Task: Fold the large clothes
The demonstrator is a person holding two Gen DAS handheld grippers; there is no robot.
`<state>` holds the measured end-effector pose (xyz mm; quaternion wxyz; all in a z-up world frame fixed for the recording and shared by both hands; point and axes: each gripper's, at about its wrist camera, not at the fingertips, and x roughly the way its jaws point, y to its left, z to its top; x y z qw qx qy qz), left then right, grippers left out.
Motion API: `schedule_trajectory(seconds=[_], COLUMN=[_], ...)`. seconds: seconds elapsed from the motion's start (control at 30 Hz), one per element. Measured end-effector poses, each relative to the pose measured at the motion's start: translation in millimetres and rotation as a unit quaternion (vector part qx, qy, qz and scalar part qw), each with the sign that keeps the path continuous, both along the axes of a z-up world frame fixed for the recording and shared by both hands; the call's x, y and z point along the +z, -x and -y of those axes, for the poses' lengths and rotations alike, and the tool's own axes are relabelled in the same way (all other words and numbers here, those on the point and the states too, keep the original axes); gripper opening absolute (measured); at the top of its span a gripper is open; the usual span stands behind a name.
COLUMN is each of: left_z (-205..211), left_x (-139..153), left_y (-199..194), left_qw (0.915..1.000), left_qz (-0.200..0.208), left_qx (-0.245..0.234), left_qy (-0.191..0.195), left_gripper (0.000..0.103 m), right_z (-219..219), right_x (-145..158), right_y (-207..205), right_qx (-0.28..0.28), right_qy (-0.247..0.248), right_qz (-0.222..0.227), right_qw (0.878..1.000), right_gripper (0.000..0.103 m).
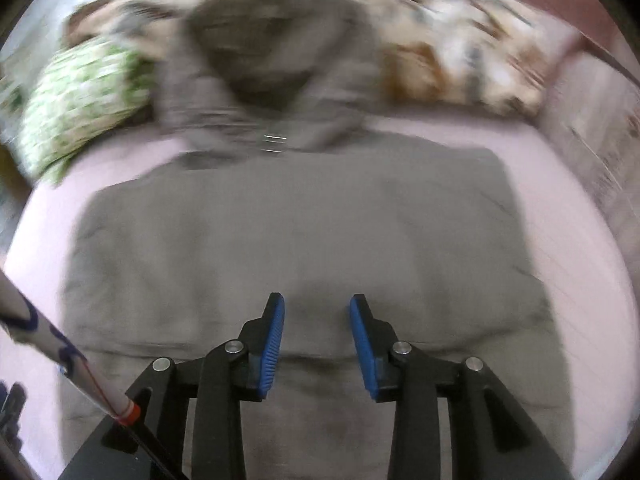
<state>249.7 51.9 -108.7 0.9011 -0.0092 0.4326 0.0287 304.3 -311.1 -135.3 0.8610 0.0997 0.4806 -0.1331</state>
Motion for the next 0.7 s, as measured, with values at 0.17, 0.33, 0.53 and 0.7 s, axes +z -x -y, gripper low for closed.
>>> schedule_trajectory(seconds=[0.17, 0.33, 0.53, 0.7], left_z=[17.0, 15.7, 13.7, 9.6], left_x=[-1.9, -2.3, -5.6, -4.1], left_y=[2.0, -1.1, -8.7, -13.2], left_qw=[0.9998, 1.0000, 0.9999, 0.9999], left_qz=[0.001, -0.002, -0.008, -0.008], left_qx=[-0.014, -0.009, -0.004, -0.005], left_qy=[-0.014, -0.003, 0.006, 0.011], left_gripper=[0.085, 0.085, 0.085, 0.085], right_z=[64.4, 79.0, 43.1, 4.1], right_x=[-44.2, -14.3, 58.5, 85.4], right_y=[18.8, 31.4, 2.9, -12.4], right_qx=[-0.062, -0.083, -0.025, 0.014], right_qy=[-0.005, -0.015, 0.027, 0.146], right_qz=[-0.096, -0.066, -0.018, 0.001], right_qw=[0.993, 0.994, 0.999, 0.989], right_gripper=[0.051, 0.051, 0.057, 0.060])
